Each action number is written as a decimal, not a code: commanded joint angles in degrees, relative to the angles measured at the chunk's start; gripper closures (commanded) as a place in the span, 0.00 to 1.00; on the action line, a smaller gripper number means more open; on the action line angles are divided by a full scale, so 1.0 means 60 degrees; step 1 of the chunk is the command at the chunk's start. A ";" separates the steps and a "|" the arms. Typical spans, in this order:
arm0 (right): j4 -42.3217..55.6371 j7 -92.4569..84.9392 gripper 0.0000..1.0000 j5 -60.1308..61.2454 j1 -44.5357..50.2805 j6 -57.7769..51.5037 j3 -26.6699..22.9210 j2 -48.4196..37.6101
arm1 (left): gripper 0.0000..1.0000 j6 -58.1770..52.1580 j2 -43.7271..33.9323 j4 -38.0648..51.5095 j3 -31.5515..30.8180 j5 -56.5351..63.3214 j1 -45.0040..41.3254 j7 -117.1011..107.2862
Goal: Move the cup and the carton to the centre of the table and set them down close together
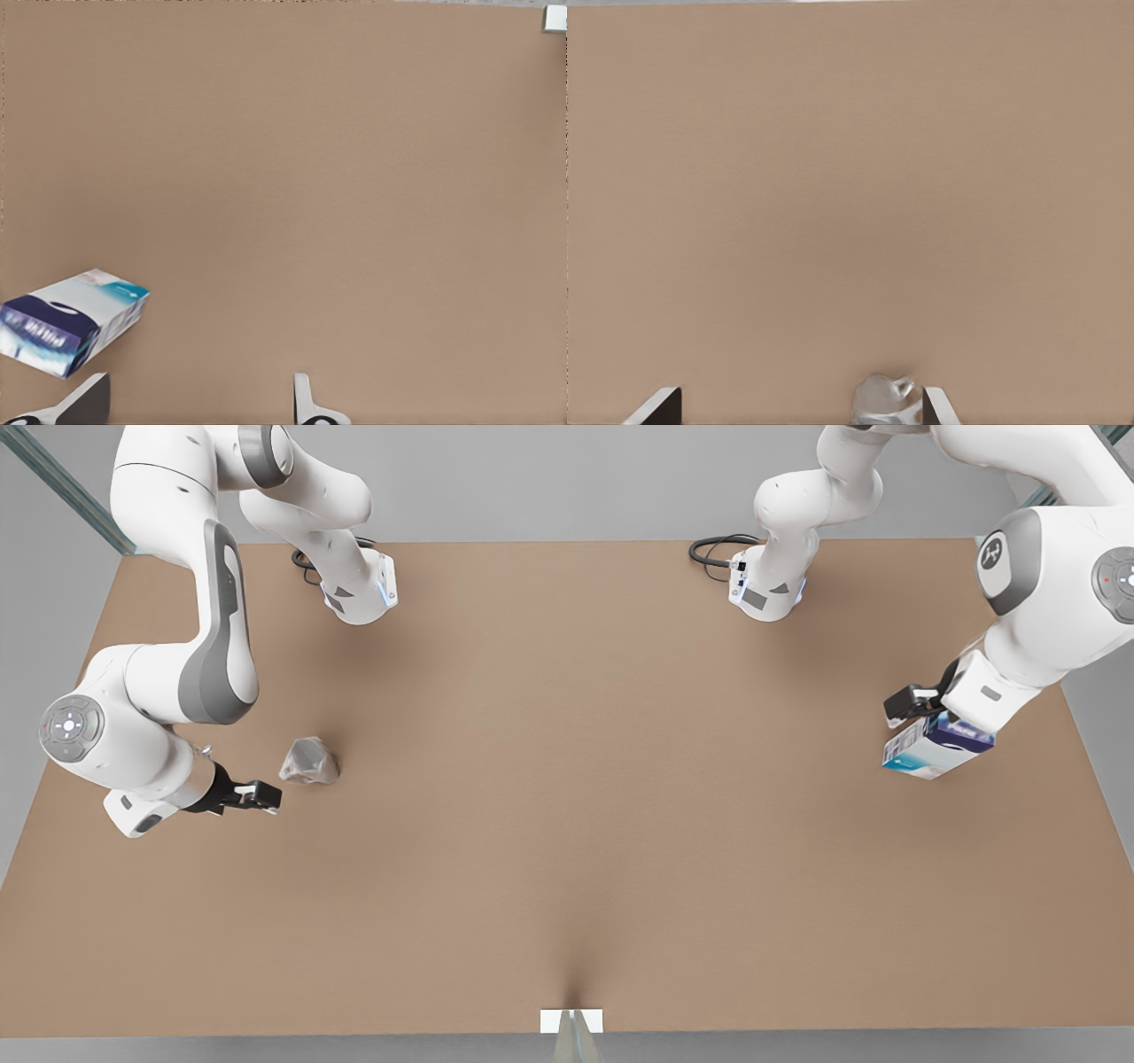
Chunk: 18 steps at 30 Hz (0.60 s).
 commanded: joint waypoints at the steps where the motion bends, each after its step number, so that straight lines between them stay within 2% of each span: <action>1: -0.0029 0.0000 0.00 0.0028 -0.0055 -0.0026 0.0000 0.0014 | 0.00 -0.0017 -0.0032 -0.0004 -0.0002 -0.0020 -0.0036 0.0003; 2: -0.0088 0.0000 0.00 0.0043 0.0003 -0.0026 0.0000 -0.0015 | 0.00 -0.0032 -0.0032 0.0011 -0.0002 -0.0021 -0.0036 0.0003; 4: -0.1361 0.0000 0.00 0.0014 0.0061 0.0222 0.0000 -0.0615 | 0.00 -0.0032 0.0041 0.0011 -0.0001 -0.0006 -0.0021 0.0003; 8: -0.6049 0.0058 0.00 -0.0016 0.0486 0.3123 0.0014 -0.2754 | 0.00 -0.0046 0.0071 0.0011 -0.0002 -0.0006 -0.0007 -0.0012; 9: -0.6458 0.0073 0.00 -0.0016 0.0515 0.3196 0.0014 -0.2988 | 0.00 -0.0046 0.0085 0.0011 -0.0002 -0.0006 -0.0007 -0.0012; 18: -0.6914 0.0205 0.00 -0.0572 0.0559 0.3402 0.0014 -0.2140 | 0.00 -0.0046 0.0349 -0.0004 0.0013 -0.0006 0.0008 -0.0026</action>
